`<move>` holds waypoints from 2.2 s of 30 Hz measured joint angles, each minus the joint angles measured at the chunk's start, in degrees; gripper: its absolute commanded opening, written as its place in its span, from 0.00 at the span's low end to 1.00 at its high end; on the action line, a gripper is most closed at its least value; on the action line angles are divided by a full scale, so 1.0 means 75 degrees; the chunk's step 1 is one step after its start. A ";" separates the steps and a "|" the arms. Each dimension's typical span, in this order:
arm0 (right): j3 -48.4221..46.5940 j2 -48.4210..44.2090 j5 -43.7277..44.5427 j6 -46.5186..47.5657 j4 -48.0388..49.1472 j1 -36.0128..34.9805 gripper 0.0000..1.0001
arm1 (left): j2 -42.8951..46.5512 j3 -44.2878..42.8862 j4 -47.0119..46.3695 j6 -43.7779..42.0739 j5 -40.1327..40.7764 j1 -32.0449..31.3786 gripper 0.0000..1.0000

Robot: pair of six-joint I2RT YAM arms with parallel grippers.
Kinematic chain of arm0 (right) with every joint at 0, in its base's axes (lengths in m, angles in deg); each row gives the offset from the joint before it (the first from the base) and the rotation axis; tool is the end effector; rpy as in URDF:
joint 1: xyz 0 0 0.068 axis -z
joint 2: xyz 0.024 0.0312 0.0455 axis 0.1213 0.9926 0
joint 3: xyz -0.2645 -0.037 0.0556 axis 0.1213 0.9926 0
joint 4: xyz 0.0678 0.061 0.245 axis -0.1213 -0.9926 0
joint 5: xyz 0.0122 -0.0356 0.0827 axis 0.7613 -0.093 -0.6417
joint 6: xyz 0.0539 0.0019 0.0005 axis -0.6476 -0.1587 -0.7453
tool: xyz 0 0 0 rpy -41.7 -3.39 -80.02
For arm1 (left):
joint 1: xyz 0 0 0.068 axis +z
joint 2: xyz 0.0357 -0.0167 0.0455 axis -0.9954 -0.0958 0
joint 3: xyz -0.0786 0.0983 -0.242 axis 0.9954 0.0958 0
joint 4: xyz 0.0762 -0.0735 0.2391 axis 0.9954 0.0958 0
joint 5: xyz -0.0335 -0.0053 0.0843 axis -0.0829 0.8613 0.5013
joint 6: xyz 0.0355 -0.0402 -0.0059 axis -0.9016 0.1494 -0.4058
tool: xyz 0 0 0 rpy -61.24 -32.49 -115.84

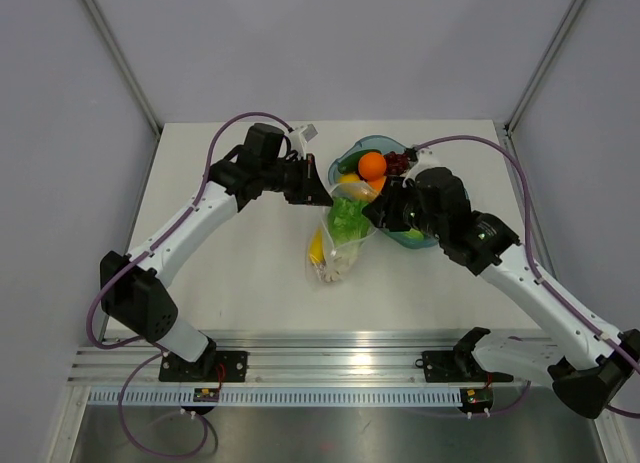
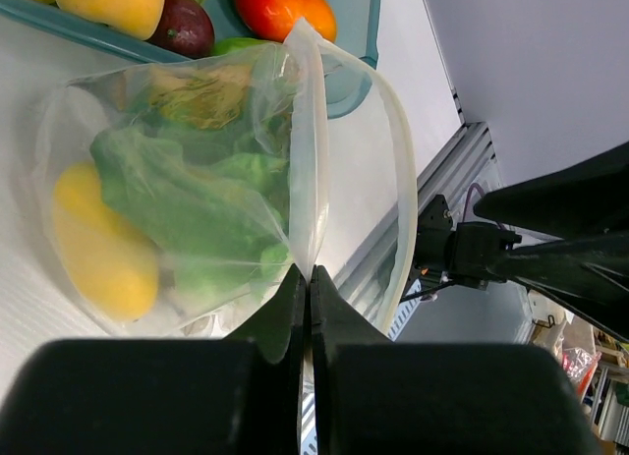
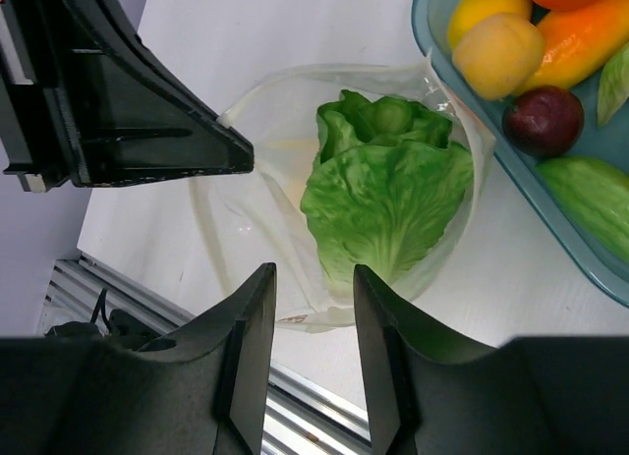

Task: Place the food in the zip-top bag and seal the zipper
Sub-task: Adjust the zipper food storage bag at the center of the board, then adjust the fake vegetable in the zipper food storage bag.

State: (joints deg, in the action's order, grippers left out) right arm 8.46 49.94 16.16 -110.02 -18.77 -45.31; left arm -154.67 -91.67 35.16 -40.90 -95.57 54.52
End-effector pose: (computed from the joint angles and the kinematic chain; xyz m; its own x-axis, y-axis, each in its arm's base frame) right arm 0.1845 0.1440 0.3742 -0.6078 0.1694 -0.7758 -0.3243 0.8388 0.4373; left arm 0.2871 -0.1882 0.3499 -0.8483 0.0323 -0.5286 0.4426 0.5915 -0.6740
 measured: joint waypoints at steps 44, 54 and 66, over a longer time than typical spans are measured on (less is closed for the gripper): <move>0.0379 0.1437 -0.0423 0.0117 0.1256 -0.0189 0.36 | 0.0003 -0.0006 -0.0067 -0.0006 -0.0717 -0.0003 0.00; 0.1204 0.3625 -0.0842 -0.0271 0.2483 -0.0242 0.34 | -0.0020 -0.0006 -0.0233 0.0096 -0.0941 -0.0038 0.00; 0.1285 0.1877 -0.0921 -0.0318 0.2235 -0.0373 0.38 | -0.0023 -0.0006 -0.0370 0.0143 -0.1037 -0.0052 0.00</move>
State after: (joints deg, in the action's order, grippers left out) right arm 18.10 64.01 9.25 -112.41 -2.01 -48.11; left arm -154.84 -91.72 32.38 -39.83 -103.35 54.13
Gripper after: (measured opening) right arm 0.369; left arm 0.009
